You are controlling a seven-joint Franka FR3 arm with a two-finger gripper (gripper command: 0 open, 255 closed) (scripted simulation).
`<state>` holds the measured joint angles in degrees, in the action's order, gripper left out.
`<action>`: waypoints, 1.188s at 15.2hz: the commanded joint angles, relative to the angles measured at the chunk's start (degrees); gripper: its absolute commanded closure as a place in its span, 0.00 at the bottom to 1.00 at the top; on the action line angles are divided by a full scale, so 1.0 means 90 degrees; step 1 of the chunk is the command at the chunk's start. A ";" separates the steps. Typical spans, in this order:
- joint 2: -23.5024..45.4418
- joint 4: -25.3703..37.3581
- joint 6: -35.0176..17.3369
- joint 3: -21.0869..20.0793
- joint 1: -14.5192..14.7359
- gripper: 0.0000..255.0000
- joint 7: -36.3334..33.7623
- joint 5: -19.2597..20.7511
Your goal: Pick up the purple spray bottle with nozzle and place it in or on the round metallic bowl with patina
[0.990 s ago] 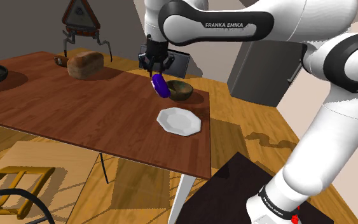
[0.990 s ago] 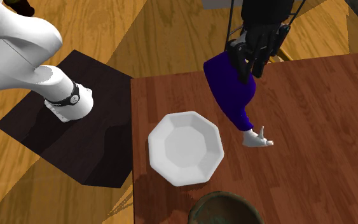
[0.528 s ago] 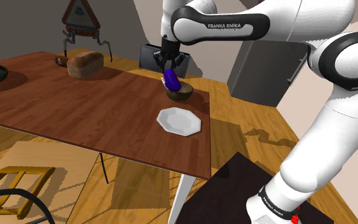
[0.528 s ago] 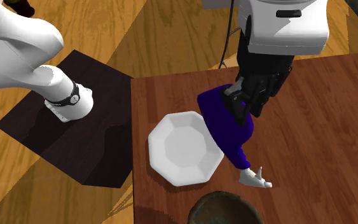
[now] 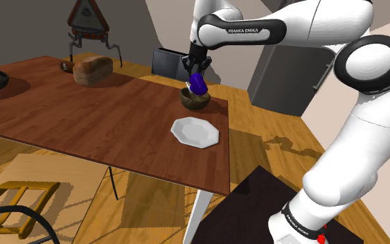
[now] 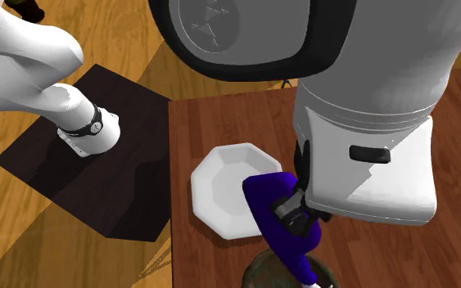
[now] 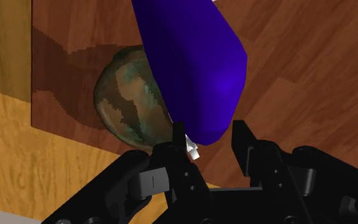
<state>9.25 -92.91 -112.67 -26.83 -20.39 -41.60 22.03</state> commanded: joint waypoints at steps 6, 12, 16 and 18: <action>0.0359 0.0257 -0.0271 0.0264 -0.0364 1.00 0.0616 -0.0010; 0.0392 -0.0203 -0.0742 0.0294 -0.0386 1.00 0.0460 0.0083; 0.0411 -0.0322 -0.0871 0.0303 -0.0390 1.00 0.0411 0.0116; 0.0411 -0.0322 -0.0871 0.0302 -0.0390 1.00 0.0411 0.0117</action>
<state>12.81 -95.66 -120.51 -24.16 -23.87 -37.87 23.07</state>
